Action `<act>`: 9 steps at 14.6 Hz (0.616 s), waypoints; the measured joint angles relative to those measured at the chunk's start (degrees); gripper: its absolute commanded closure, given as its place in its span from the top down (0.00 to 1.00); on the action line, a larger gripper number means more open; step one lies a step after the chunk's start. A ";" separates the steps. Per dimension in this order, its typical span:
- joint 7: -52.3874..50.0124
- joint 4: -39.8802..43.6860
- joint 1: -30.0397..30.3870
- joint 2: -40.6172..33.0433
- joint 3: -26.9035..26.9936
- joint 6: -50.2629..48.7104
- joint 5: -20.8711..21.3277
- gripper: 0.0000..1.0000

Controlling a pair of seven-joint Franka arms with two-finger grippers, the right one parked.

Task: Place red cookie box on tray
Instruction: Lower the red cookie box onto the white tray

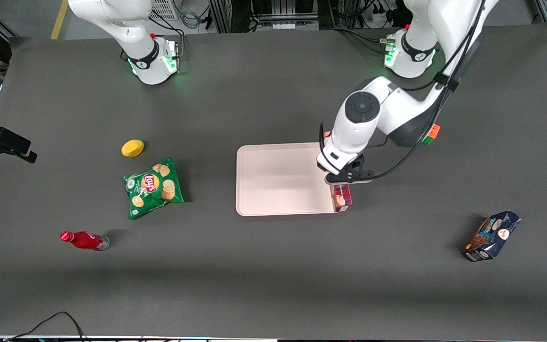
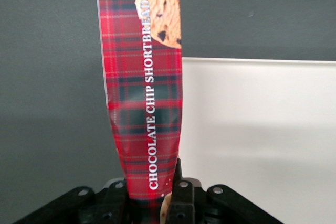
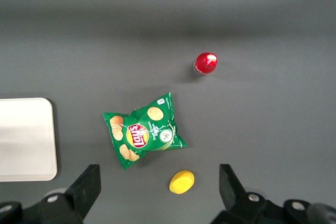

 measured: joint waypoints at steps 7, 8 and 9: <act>-5.96 -0.08 -0.55 7.25 -0.35 3.42 8.21 0.11; -5.99 -0.08 -0.69 7.35 -0.44 3.50 8.26 0.11; -6.05 -0.08 -0.95 7.47 -0.49 3.76 8.27 0.11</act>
